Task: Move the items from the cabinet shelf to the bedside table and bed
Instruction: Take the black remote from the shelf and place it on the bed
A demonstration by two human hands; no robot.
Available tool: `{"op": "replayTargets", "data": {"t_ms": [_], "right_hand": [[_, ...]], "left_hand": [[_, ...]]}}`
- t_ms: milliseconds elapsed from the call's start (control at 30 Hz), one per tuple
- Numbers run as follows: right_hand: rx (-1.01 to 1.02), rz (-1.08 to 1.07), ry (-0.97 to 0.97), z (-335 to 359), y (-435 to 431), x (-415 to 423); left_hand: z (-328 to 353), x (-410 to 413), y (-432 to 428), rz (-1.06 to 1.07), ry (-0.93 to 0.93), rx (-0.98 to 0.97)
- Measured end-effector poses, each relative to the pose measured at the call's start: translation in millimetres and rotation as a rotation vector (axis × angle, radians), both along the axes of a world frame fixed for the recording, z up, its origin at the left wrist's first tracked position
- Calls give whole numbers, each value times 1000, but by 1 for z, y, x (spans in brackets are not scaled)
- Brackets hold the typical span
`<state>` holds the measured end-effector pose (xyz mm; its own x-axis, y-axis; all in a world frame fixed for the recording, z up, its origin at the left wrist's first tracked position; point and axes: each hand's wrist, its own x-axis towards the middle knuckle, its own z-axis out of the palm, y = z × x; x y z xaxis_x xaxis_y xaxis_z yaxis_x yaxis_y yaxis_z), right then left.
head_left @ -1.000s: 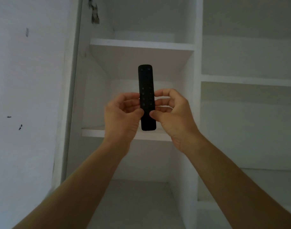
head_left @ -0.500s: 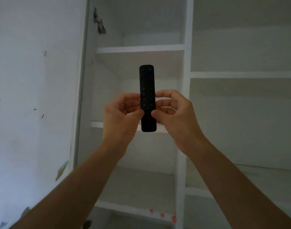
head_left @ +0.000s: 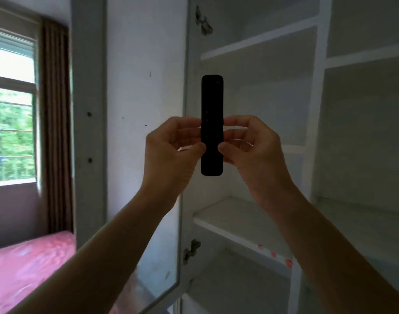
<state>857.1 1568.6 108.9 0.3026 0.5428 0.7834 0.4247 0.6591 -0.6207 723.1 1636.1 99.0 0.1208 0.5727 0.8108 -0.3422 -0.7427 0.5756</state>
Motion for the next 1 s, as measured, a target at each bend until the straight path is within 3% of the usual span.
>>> {"op": "replayTargets", "data": {"t_ms": [333, 1000], "right_hand": [[19, 221, 18, -4, 41, -119], [14, 668, -1, -15, 46, -479]], "left_hand": [[2, -131, -2, 300, 30, 46], [-11, -486, -60, 779, -6, 17]]}}
